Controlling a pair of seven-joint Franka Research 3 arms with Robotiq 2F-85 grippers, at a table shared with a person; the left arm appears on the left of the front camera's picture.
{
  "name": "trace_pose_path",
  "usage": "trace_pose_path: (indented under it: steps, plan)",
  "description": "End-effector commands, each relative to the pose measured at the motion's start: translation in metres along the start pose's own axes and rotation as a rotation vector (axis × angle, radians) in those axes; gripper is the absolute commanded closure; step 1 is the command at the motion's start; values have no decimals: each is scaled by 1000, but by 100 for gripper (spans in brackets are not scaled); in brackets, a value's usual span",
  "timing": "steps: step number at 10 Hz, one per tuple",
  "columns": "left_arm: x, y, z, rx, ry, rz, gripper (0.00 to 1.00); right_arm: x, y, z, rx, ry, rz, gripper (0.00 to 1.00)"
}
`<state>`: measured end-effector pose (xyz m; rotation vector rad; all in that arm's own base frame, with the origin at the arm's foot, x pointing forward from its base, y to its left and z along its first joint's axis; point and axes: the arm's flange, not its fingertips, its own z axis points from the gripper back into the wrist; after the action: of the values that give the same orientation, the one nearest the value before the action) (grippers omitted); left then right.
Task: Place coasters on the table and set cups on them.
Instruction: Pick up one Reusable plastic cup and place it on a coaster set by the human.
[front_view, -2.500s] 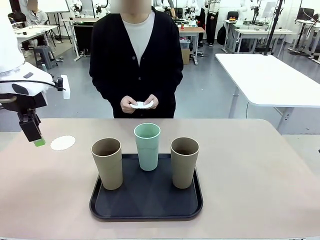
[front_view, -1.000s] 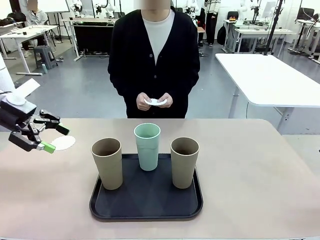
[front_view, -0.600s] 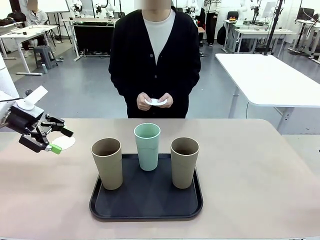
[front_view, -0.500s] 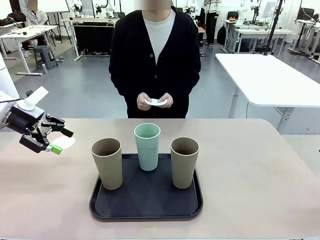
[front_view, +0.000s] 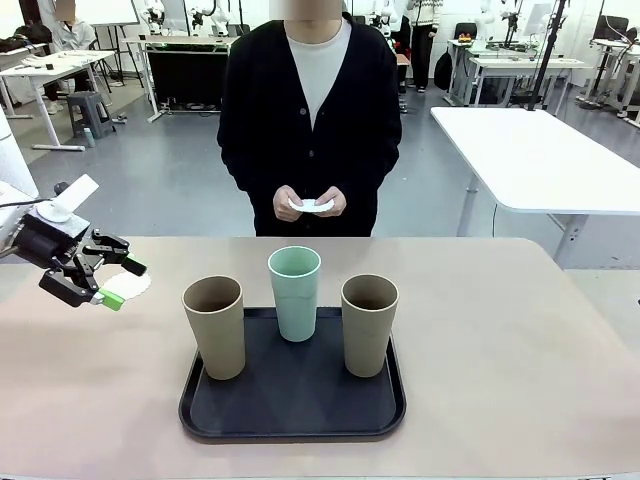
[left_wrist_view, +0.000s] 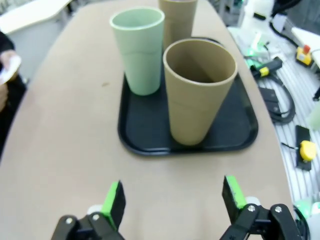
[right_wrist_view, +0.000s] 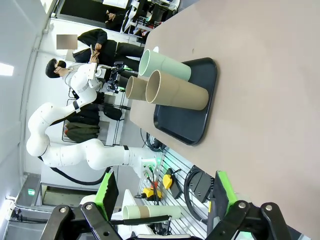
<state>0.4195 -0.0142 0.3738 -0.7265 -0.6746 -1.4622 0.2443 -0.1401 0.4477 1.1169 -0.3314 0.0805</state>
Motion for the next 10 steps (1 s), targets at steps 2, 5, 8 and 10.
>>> trace_pose_path:
  steps: [2, 5, 8, 10]
  plan:
    - [0, 0, 1, -1, -18, -1, 0, 1, -1, -1, 7, -4, 5, 0]
    - [-10, 5, -6, -72, -53, 20, 0, 1, -1, -1, 7, -4, 5, 0]
    - [-31, 3, -24, -190, -210, -86, 0, 1, -1, -1, 7, -4, 5, 0]
    - [-46, 7, -32, -156, -281, -123, 0, 1, -1, -1, 7, -4, 5, 0]
